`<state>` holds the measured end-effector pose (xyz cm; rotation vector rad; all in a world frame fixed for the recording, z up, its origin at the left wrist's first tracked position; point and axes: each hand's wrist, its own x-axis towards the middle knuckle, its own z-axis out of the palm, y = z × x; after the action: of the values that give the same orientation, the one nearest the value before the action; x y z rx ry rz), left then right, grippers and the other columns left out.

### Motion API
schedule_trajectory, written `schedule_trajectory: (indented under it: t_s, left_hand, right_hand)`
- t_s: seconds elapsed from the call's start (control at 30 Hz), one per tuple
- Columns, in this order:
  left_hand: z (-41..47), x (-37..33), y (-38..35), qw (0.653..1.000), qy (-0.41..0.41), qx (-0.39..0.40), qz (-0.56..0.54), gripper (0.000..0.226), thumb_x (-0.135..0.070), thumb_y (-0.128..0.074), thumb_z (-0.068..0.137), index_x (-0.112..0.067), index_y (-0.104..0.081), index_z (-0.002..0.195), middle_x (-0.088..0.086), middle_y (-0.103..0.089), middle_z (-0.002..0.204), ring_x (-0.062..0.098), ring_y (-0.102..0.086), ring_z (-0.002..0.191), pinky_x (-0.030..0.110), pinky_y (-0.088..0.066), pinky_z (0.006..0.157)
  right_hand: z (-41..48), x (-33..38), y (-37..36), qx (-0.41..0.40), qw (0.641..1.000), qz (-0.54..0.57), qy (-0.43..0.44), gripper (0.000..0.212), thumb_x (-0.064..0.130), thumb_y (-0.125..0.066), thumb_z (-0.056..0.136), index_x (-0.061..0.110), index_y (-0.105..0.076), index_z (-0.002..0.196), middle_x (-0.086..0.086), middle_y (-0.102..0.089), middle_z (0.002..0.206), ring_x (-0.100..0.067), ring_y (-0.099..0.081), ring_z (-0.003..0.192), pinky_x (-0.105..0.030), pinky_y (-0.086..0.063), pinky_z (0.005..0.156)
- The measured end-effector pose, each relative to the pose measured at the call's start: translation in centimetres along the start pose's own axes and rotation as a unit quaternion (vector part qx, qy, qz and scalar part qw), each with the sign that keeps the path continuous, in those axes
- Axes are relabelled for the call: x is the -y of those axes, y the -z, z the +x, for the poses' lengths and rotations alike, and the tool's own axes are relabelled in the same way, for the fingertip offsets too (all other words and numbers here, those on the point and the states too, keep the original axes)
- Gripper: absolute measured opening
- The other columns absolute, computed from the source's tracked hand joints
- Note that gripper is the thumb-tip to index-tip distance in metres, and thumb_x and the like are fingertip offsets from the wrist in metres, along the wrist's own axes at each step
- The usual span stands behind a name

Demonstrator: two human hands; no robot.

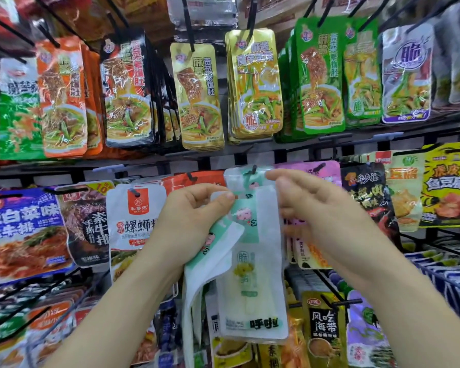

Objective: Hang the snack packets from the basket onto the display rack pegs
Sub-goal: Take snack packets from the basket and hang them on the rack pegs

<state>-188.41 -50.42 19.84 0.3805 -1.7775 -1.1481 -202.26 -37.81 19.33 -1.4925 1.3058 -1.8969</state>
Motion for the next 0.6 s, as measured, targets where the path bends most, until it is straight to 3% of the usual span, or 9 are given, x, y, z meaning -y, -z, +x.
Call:
schedule_trajectory:
  t_s: [0.03, 0.1, 0.17, 0.23, 0.33, 0.47, 0.6]
  left_hand:
    - [0.0, -0.1, -0.3, 1.000, 0.001, 0.003, -0.005, 0.008, -0.017, -0.067, 0.086, -0.014, -0.073, 0.082, 0.008, -0.072, 0.073, 0.016, -0.063, 0.059, 0.025, -0.051, 0.054]
    - [0.1, -0.2, -0.9, 1.000, -0.002, 0.008, -0.010, 0.009, -0.016, -0.067, 0.086, -0.015, -0.072, 0.079, 0.006, -0.073, 0.071, 0.014, -0.064, 0.058, 0.024, -0.052, 0.054]
    - [0.4, -0.3, -1.5, 1.000, -0.016, 0.002, 0.000, 0.012, -0.016, -0.067, 0.087, -0.016, -0.071, 0.075, 0.003, -0.071, 0.067, 0.013, -0.061, 0.056, 0.024, -0.049, 0.052]
    - [0.9, -0.4, -2.0, 0.998, -0.042, -0.015, 0.035, 0.015, -0.018, -0.068, 0.087, -0.019, -0.071, 0.072, 0.001, -0.064, 0.061, 0.013, -0.053, 0.052, 0.022, -0.042, 0.049]
    - [1.6, -0.9, -2.6, 0.996, -0.063, -0.041, 0.039, 0.018, -0.017, -0.068, 0.087, -0.020, -0.069, 0.070, 0.004, -0.058, 0.060, 0.015, -0.047, 0.052, 0.020, -0.038, 0.043]
    - [2.5, -1.7, -3.2, 0.995, -0.072, -0.064, 0.034, 0.014, -0.018, -0.069, 0.087, -0.021, -0.070, 0.073, 0.003, -0.062, 0.064, 0.015, -0.052, 0.053, 0.019, -0.042, 0.042]
    - [3.0, -1.7, -3.4, 0.996, -0.055, -0.071, 0.023, 0.011, -0.018, -0.068, 0.089, -0.018, -0.071, 0.077, -0.002, -0.064, 0.061, 0.011, -0.055, 0.052, 0.019, -0.043, 0.042]
  right_hand:
    - [-0.3, -0.4, -0.3, 0.031, 0.999, -0.008, 0.000, 0.039, 0.036, -0.068, 0.078, 0.035, -0.062, 0.117, 0.004, -0.075, 0.092, -0.011, -0.071, 0.084, -0.030, -0.057, 0.072]
    - [0.0, -1.0, -0.8, 0.013, 0.999, -0.016, 0.040, 0.047, 0.016, -0.071, 0.084, 0.040, -0.055, 0.121, 0.000, -0.075, 0.097, -0.020, -0.073, 0.085, -0.039, -0.060, 0.073]
    - [0.5, -1.4, -0.9, -0.038, 0.990, -0.046, 0.125, 0.040, -0.001, -0.060, 0.091, 0.033, -0.058, 0.111, -0.001, -0.074, 0.090, -0.024, -0.069, 0.065, -0.038, -0.057, 0.058]
    - [1.0, -2.0, -0.7, -0.078, 0.973, -0.103, 0.191, 0.030, 0.000, -0.056, 0.092, 0.029, -0.066, 0.095, 0.000, -0.071, 0.084, -0.032, -0.055, 0.051, -0.038, -0.044, 0.046]
    - [2.0, -1.7, -0.8, -0.116, 0.968, -0.101, 0.199, 0.024, 0.006, -0.059, 0.085, 0.026, -0.073, 0.082, -0.013, -0.070, 0.078, -0.046, -0.057, 0.061, -0.050, -0.049, 0.053]
    - [3.4, -0.7, -0.6, -0.139, 0.970, -0.095, 0.176, 0.025, -0.001, -0.070, 0.083, 0.023, -0.075, 0.084, 0.003, -0.075, 0.077, -0.010, -0.068, 0.067, -0.029, -0.057, 0.064]
    - [4.5, -1.0, -0.7, -0.154, 0.964, -0.148, 0.156, 0.023, 0.006, -0.074, 0.082, 0.025, -0.074, 0.095, 0.008, -0.074, 0.092, -0.008, -0.070, 0.086, -0.035, -0.058, 0.083]
